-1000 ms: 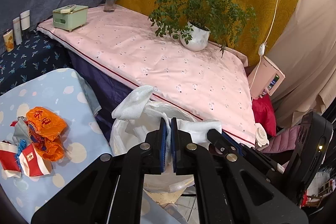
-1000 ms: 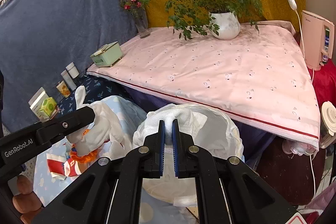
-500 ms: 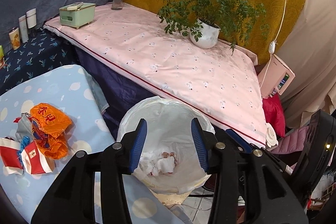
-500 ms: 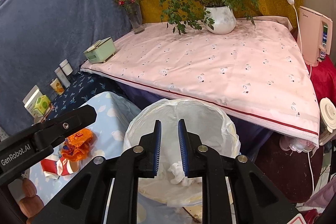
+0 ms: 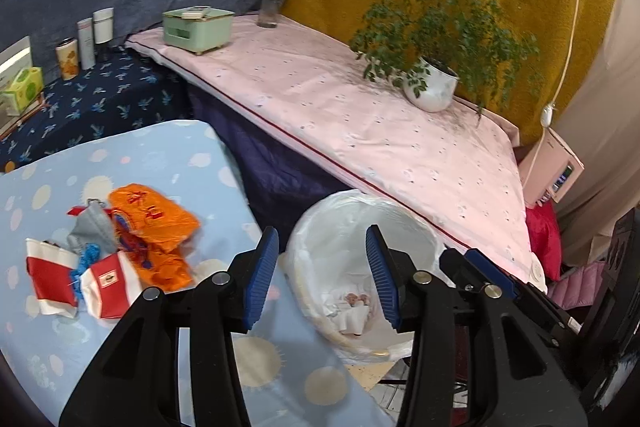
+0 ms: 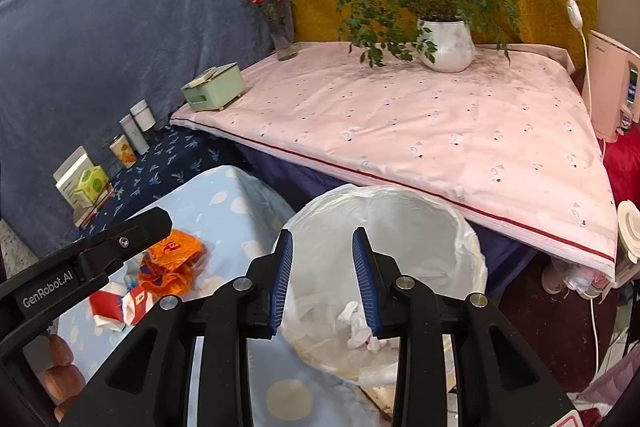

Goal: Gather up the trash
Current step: 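Grasp the red-and-white paper cup with the left tool while the right tool grasps the orange bag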

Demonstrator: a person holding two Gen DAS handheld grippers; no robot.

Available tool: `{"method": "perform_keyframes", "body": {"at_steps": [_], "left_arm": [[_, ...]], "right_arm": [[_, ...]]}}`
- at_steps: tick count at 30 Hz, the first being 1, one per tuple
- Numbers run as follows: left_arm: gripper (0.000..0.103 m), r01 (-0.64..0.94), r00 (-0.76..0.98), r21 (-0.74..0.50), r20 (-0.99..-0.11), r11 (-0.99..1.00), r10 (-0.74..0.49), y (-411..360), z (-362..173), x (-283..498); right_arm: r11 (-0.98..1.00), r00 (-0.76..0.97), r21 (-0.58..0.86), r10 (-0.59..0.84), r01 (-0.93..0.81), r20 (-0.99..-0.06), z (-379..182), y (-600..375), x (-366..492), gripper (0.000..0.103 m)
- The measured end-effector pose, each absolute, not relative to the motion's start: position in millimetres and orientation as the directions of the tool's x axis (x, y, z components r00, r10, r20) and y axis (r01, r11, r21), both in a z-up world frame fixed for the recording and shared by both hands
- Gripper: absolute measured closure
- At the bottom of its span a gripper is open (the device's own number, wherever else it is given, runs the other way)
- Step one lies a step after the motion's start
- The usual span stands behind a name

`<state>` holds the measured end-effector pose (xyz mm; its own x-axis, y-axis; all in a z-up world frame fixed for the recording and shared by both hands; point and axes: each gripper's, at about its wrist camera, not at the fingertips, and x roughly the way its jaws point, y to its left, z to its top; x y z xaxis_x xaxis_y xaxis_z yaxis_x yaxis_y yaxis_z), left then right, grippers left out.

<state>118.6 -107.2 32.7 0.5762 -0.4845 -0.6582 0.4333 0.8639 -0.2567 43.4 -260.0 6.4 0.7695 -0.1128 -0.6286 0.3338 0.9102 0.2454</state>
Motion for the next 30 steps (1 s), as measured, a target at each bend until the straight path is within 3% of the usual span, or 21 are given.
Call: {"method": "perform_keyframes", "body": {"at_steps": [5,10,16,18,30], "left_arm": [[0.043,0.361,0.627,-0.245,-0.651,0.9,-0.428,-69.8,31.5,119.7],[0.04,0.279,0.654,-0.247,-0.659,0.928,-0.373,-28.1,24.7,125.1],[0.036,0.183,0.681,-0.213,-0.677,0.96,-0.279,26.4,9.7,128.4],[0.029,0.146,0.687,-0.196,-0.685,0.97,-0.242,43.7,3.5,129.3],[0.028,-0.009,0.642,-0.176,-0.755,0.984,-0.129,125.9,-44.8,142.1]], "right_arm": [[0.926,0.774,0.234,-0.089,0.296,-0.627,8.1,-237.6,47.9,0.065],[0.942,0.773,0.225,-0.054,0.249,-0.632,8.3,-210.4,55.9,0.064],[0.959,0.772,0.206,-0.019,0.193,-0.636,6.7,-174.5,65.7,0.054],[0.965,0.768,0.197,-0.006,0.173,-0.641,5.3,-163.1,69.8,0.054],[0.982,0.724,0.174,0.071,0.068,-0.686,-17.0,-100.3,103.5,0.054]]}}
